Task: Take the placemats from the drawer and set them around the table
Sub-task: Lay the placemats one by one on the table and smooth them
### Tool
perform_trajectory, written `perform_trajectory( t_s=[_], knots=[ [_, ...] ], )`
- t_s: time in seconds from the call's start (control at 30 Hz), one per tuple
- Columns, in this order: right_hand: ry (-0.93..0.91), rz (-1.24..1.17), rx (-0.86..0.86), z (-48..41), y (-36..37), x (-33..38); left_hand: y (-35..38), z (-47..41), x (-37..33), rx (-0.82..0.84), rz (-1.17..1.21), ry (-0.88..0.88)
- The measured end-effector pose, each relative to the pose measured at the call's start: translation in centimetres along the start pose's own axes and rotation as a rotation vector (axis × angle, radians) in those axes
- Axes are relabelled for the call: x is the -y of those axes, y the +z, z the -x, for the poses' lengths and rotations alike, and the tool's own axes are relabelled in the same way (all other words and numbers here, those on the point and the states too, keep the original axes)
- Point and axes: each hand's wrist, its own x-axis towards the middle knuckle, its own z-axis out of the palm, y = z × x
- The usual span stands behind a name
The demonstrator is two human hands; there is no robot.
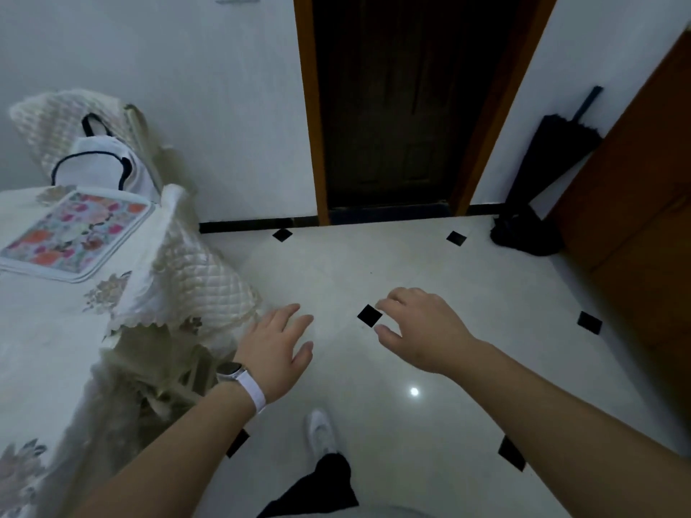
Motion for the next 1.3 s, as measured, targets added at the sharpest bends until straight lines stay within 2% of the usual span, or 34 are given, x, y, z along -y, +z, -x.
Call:
perform_trajectory(
  t_s=[0.3,0.5,0.83,1.3],
  knots=[
    [0.001,0.089,0.027,-17.6,-3.2,-0.7,-2.7,-15.9,10.1,-0.037,0.051,0.050],
    [-0.057,0.090,0.042,-26.6,-3.9,0.0,-4.9,-21.2,14.9,-0.103,0.040,0.036],
    [-0.210,0.016,0.069,-42.9,-2.2,-1.0,-6.0,-28.4,23.1,-0.091,-0.041,-0.172],
    [-0.493,-0.025,0.135,-71.5,-3.8,-7.7,-8.2,-47.7,30.4,-0.054,-0.140,-0.494]
  ],
)
